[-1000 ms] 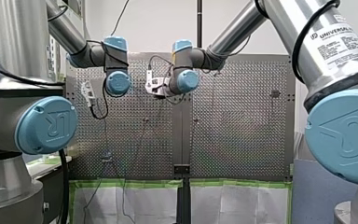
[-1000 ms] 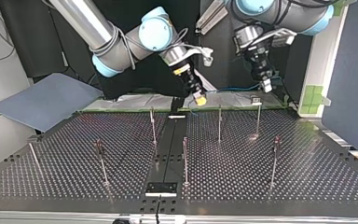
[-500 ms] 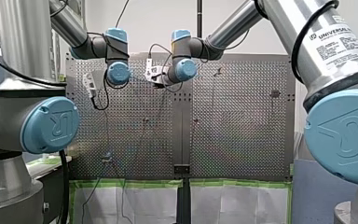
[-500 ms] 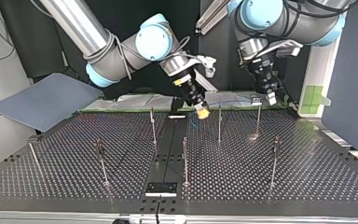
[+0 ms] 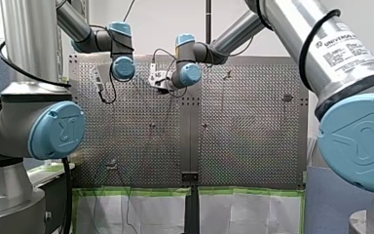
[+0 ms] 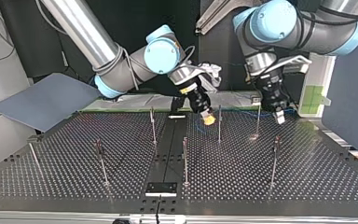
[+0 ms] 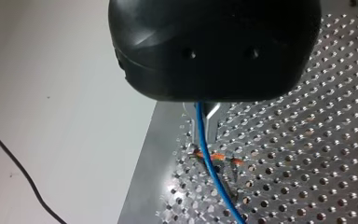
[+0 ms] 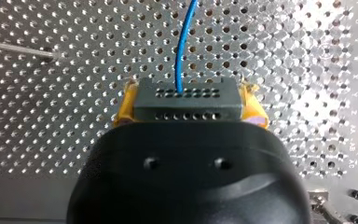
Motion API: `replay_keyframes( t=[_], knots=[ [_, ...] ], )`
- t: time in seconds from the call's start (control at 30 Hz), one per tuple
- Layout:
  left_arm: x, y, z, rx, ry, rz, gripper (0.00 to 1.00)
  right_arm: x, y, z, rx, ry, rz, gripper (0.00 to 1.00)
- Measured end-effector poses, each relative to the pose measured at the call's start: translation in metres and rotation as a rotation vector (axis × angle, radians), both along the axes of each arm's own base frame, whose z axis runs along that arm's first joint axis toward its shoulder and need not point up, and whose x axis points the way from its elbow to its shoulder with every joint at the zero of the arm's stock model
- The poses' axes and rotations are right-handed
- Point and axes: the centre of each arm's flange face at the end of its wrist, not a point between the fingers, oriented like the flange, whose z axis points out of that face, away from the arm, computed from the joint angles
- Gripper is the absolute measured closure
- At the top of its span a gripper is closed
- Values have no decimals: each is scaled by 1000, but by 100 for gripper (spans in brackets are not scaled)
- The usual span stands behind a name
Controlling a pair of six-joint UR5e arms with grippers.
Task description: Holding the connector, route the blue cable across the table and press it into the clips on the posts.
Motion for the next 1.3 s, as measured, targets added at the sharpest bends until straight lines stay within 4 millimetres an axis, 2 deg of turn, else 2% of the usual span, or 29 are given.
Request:
replay_keyframes(
  t=[0.47, 0.73, 1.03, 1.13, 1.3],
  knots=[
    [19, 18, 1, 6, -20, -11, 100, 18, -5, 43, -38, -47, 26, 100],
    [34, 31, 4, -1, -41, -14, 100, 34, -15, 47, -52, -63, 33, 100],
    [51, 58, 0, 6, -43, -13, 100, 48, -29, 37, -50, -60, 31, 100],
    [61, 66, -3, 0, -54, -17, 100, 50, -33, 42, -60, -71, 29, 100],
    [79, 71, -6, -12, -78, -51, 100, 54, -38, 61, -88, -101, 27, 100]
  ],
)
